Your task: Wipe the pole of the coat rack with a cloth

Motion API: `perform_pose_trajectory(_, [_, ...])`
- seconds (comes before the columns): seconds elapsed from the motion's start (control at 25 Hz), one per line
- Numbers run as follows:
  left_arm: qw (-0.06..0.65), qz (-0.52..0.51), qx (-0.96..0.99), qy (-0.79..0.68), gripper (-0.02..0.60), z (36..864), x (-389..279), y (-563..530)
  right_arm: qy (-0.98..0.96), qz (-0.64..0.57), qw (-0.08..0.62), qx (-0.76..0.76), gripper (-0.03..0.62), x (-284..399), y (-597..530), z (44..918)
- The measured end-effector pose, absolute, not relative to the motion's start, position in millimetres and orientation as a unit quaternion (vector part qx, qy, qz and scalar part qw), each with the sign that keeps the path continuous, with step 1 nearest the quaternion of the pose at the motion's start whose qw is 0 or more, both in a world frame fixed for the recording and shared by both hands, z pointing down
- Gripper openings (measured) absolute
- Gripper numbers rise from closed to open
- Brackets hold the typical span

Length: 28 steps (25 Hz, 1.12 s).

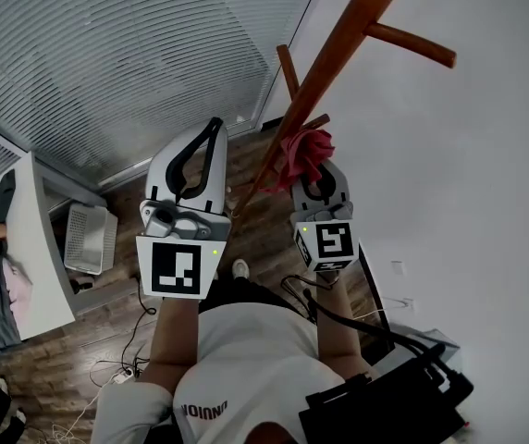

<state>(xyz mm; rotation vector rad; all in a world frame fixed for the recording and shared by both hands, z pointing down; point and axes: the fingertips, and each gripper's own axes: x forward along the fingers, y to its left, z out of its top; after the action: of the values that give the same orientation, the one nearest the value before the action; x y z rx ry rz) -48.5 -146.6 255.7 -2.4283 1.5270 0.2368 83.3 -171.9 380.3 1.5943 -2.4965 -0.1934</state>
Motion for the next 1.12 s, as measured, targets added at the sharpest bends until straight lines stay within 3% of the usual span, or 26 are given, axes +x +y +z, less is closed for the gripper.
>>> perform_pose_trajectory(1.12, [0.124,0.072,-0.838,0.527,-0.002,263,-48,-152,-0.837,-0.027,0.147,0.527,0.086,86,-172,434])
